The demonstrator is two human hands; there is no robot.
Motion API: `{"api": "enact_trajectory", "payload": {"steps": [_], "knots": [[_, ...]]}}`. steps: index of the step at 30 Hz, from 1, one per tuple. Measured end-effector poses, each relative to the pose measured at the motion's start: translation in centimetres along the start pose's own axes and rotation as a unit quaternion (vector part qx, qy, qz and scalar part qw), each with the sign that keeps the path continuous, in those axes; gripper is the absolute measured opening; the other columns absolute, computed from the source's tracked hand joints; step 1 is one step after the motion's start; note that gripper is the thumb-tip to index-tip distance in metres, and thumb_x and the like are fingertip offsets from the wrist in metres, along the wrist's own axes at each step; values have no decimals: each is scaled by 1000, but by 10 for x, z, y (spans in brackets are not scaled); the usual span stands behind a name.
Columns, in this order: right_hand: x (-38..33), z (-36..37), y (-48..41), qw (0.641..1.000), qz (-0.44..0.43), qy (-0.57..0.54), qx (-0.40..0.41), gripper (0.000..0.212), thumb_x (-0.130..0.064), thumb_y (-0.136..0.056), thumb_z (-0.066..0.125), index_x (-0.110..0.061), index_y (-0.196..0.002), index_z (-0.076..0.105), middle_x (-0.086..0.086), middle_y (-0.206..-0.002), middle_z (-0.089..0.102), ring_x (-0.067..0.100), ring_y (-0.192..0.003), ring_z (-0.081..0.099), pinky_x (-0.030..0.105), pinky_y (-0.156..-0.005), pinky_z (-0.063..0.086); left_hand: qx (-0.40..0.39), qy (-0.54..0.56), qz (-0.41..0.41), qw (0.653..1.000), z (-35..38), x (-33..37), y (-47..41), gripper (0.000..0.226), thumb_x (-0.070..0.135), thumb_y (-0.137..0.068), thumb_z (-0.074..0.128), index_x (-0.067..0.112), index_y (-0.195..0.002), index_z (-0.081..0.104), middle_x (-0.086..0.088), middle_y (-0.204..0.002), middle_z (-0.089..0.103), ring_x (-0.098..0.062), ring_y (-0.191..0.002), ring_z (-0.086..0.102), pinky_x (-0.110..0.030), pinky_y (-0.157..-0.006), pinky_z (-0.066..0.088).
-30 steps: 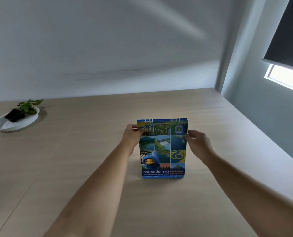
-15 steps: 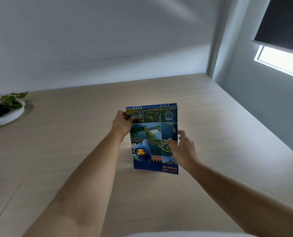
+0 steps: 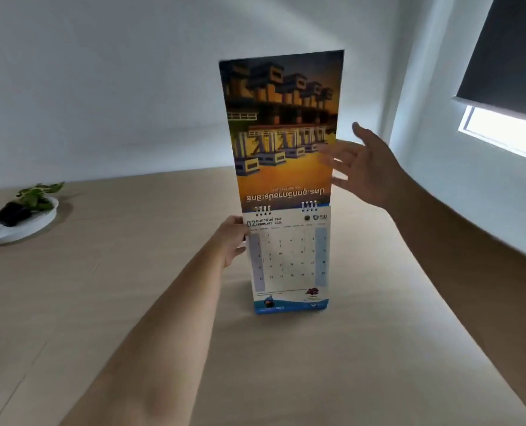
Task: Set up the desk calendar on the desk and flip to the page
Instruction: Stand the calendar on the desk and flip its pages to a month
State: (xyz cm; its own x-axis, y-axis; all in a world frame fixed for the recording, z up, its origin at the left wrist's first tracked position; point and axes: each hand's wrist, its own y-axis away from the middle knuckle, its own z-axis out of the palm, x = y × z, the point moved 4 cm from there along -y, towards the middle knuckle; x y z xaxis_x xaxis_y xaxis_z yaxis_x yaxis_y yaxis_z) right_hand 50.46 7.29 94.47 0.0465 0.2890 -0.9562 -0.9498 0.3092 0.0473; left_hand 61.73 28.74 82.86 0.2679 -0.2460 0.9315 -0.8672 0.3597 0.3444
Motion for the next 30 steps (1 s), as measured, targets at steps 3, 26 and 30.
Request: {"api": "enact_trajectory", "payload": {"steps": [3, 26, 30], "knots": [[8, -3, -24, 981, 22, 188, 39, 48, -42, -90, 51, -15, -129, 48, 4, -139, 53, 25, -127, 47, 41, -94, 37, 41, -48, 31, 998, 0, 4, -3, 23, 13, -88, 61, 11, -108, 50, -8, -109, 61, -18, -89, 56, -34, -77, 44], [167, -15, 47, 906, -1, 384, 175, 55, -21, -89, 54, -29, -141, 38, -1, -145, 48, 27, -125, 53, 42, -87, 54, 126, -84, 97, 984, 0, -8, -15, 9, 22, -94, 55, 17, -96, 48, -7, -109, 62, -23, -96, 61, -44, -92, 53], [159, -11, 47, 912, -3, 359, 197, 57, -19, -89, 51, -31, -142, 35, 2, -141, 54, 26, -117, 58, 22, -63, 47, 130, -79, 97, 984, 1, -7, -13, 9, 20, -94, 55, 14, -96, 48, -8, -107, 61, -23, -95, 60, -39, -85, 53]]}}
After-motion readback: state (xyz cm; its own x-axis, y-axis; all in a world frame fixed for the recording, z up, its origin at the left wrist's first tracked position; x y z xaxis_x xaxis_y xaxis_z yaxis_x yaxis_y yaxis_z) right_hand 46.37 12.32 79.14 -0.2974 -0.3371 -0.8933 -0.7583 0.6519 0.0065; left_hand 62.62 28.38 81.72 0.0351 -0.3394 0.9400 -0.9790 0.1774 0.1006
